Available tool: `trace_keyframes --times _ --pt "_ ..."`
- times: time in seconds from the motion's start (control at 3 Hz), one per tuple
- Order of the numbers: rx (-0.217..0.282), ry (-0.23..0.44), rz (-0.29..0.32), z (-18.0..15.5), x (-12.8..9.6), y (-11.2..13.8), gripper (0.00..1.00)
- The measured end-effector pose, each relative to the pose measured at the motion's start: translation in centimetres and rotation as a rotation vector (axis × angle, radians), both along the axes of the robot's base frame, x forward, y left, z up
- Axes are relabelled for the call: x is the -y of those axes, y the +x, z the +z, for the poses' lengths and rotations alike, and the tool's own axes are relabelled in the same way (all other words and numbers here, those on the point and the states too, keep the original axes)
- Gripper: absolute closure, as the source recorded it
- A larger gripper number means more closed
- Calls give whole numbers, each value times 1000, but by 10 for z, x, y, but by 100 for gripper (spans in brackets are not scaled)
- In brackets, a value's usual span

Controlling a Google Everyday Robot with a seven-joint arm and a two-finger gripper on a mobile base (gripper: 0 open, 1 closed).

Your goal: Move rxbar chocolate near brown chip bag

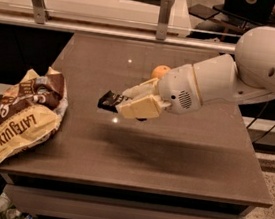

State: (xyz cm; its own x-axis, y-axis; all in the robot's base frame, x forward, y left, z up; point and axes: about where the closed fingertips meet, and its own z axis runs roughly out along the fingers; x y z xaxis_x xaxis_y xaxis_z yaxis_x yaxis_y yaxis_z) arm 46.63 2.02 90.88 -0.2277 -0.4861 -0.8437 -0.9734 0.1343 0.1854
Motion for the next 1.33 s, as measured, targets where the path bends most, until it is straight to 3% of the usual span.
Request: trace_keyframes --times 1.0,1.33 --pt "7 -5 12 3 -6 -4 12" --pt "9 -6 15 4 -8 -5 0"
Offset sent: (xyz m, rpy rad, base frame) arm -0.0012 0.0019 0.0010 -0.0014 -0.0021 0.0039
